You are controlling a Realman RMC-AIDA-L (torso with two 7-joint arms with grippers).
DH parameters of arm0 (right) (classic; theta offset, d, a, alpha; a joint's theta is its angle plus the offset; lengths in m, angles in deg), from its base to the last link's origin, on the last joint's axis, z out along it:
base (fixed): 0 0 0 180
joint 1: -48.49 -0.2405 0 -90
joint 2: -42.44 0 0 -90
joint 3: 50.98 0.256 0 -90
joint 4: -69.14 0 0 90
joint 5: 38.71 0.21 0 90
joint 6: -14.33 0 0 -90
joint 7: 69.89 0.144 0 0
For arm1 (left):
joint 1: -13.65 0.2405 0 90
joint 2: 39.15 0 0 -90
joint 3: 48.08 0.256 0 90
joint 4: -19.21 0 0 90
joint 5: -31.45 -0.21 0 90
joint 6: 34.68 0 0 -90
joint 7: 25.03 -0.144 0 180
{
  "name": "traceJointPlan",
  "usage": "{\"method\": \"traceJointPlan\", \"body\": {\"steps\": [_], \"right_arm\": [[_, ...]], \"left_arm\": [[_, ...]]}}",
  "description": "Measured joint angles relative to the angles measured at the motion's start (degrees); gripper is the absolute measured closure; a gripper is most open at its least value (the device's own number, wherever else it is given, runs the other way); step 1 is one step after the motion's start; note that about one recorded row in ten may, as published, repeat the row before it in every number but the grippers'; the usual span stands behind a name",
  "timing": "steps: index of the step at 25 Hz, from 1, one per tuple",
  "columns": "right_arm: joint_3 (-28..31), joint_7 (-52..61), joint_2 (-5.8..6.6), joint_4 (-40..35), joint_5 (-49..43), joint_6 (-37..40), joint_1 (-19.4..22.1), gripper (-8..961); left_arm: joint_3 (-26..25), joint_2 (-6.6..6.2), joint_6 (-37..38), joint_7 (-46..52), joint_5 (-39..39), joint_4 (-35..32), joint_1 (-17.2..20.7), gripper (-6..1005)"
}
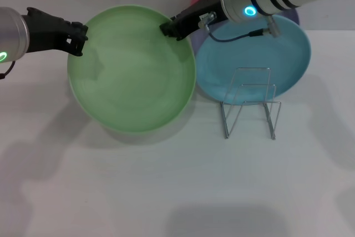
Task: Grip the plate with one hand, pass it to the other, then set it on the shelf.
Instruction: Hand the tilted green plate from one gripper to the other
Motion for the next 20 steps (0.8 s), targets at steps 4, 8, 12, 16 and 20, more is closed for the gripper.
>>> {"method": "traceJointPlan", "body": {"steps": [4,8,12,16,20], "right_arm": [[-0.3,-1.1,-0.05,-0.1,0.1,0.0,0.1,832],[-1.3,-1.3,-0.21,1.1,0.0,0.0,0.8,862],[-1.3,-1.3,-0.57,3.1,-0.3,-0.3,1.9,892],[-1.2,-1.3,-0.62,3.7,-0.3,-0.5,2.3,905],[-1.1,-1.0,-0.67,3.9,-0.3,-0.6,2.8,912]], "left_arm": [[0.1,0.04,0.1,0.3,0.0,0.0,0.0,918],[0.1,0.04,0.8,0.3,0.0,0.0,0.2,915],[0.4,0.1,2.0,0.1,0.1,0.1,0.4,913],[1.1,0.07,2.7,0.0,0.1,0.1,0.5,911],[1.7,-0.01,3.5,-0.1,0.0,-0.1,0.7,663]]}}
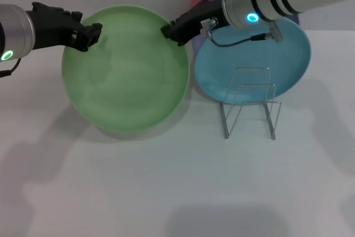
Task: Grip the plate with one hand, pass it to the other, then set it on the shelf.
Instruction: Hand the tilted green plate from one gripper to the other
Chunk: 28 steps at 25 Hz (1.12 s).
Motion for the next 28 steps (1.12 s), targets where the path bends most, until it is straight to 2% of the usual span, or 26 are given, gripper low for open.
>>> {"method": "traceJointPlan", "body": {"steps": [5,8,9,10,11,12,14,15,16,18,19,20,21,24,28], "right_arm": [[0.0,0.2,-0.03,0.0,-0.1,0.0,0.4,919],[1.0,0.4,-0.04,0.4,-0.2,0.1,0.9,919],[1.6,0.4,-0.04,0.7,-0.2,0.2,1.2,920],[3.3,0.5,-0.04,1.9,-0.2,0.4,2.1,920],[3.3,0.5,-0.04,1.9,-0.2,0.4,2.1,920],[4.4,0.3,-0.07,2.9,0.0,0.4,2.8,920],[6.3,-1.0,-0.47,6.1,1.2,0.8,5.1,920],[7.5,-4.1,-0.84,10.9,5.1,1.9,8.8,921],[7.5,-4.1,-0.84,10.9,5.1,1.9,8.8,921],[7.8,-9.0,-0.93,16.1,11.7,3.4,13.7,921],[7.8,-12.6,-0.93,18.5,16.9,4.3,16.7,921],[7.8,-22.8,-0.92,22.2,28.9,5.2,23.1,921],[7.8,-22.8,-0.92,22.2,28.9,5.2,23.1,921],[7.4,-43.7,-0.92,22.1,48.3,4.1,32.1,920],[7.9,-67.4,-0.91,15.7,65.6,-3.1,39.6,920]], "left_arm": [[0.0,0.0,1.6,-1.6,-0.4,-1.8,0.5,490],[0.4,0.05,7.7,-3.6,-0.6,-3.7,2.7,421],[0.8,0.05,11.5,-4.2,-0.8,-4.0,3.9,398],[3.4,0.04,23.6,-6.2,-1.1,-3.3,7.5,375],[3.4,0.04,23.6,-6.2,-1.1,-3.3,7.5,352],[5.5,0.03,30.7,-7.3,-1.2,-1.8,9.5,329],[10.2,0.04,49.7,-8.9,-1.1,2.4,13.6,283],[12.8,0.12,64.2,-8.3,-0.5,7.1,15.8,260],[12.8,0.12,64.2,-8.3,-0.5,7.1,15.8,254],[13.8,0.09,76.7,-5.1,0.3,13.9,16.4,243],[13.8,0.05,80.0,-3.5,0.5,16.5,16.4,237],[13.4,-0.03,85.7,0.9,0.7,23.8,15.4,231],[13.4,-0.03,85.7,0.9,0.7,23.8,15.4,231],[13.0,-0.05,90.7,6.2,0.7,33.2,13.8,231],[12.4,-0.16,94.8,14.4,0.5,41.6,12.8,231]]}}
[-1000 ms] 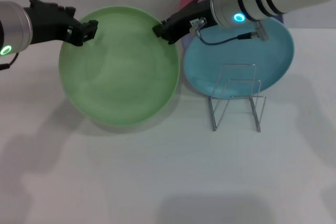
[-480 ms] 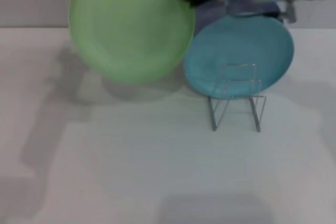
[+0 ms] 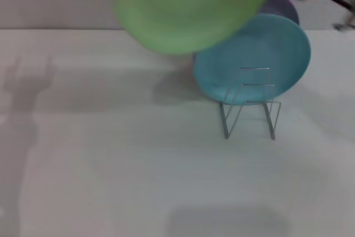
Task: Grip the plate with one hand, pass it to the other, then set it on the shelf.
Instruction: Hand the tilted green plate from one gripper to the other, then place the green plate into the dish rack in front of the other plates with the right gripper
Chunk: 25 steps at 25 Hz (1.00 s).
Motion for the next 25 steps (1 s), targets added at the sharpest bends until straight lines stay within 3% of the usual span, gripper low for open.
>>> {"method": "traceJointPlan", "body": {"steps": [6,7,9,25], "right_arm": [[1.6,-28.1,-0.11,-12.3,11.4,-11.9,4.5,921],[2.1,-31.5,-0.13,-14.4,12.4,-13.4,4.6,921],[3.5,-35.8,-0.18,-17.5,13.8,-15.2,4.6,920],[8.9,-39.4,-0.27,-26.7,15.0,-15.9,2.7,921]], "left_arm": [[-0.3,-0.02,1.8,2.1,-0.2,3.0,-0.3,231],[-0.2,0.06,5.3,2.5,-0.1,7.2,-1.0,231],[0.1,0.19,6.9,2.6,0.1,8.8,-1.2,231],[2.0,0.4,8.2,2.8,0.2,13.1,-2.4,232]]}}
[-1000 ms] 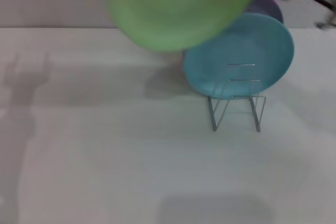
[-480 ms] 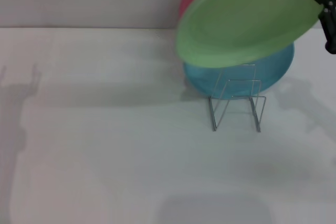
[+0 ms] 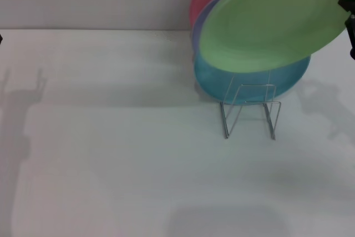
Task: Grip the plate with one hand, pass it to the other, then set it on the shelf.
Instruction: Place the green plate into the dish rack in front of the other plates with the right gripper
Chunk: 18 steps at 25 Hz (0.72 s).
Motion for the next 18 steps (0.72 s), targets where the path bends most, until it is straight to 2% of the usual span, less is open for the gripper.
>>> {"method": "traceJointPlan", "body": {"steps": [18], "right_arm": [[-1.3,1.8,-0.37,-3.7,0.5,-0.5,-0.2,924]], "left_arm": [[-0.5,-0.25,-0.8,2.9,0.1,0.6,-0.3,232]]}}
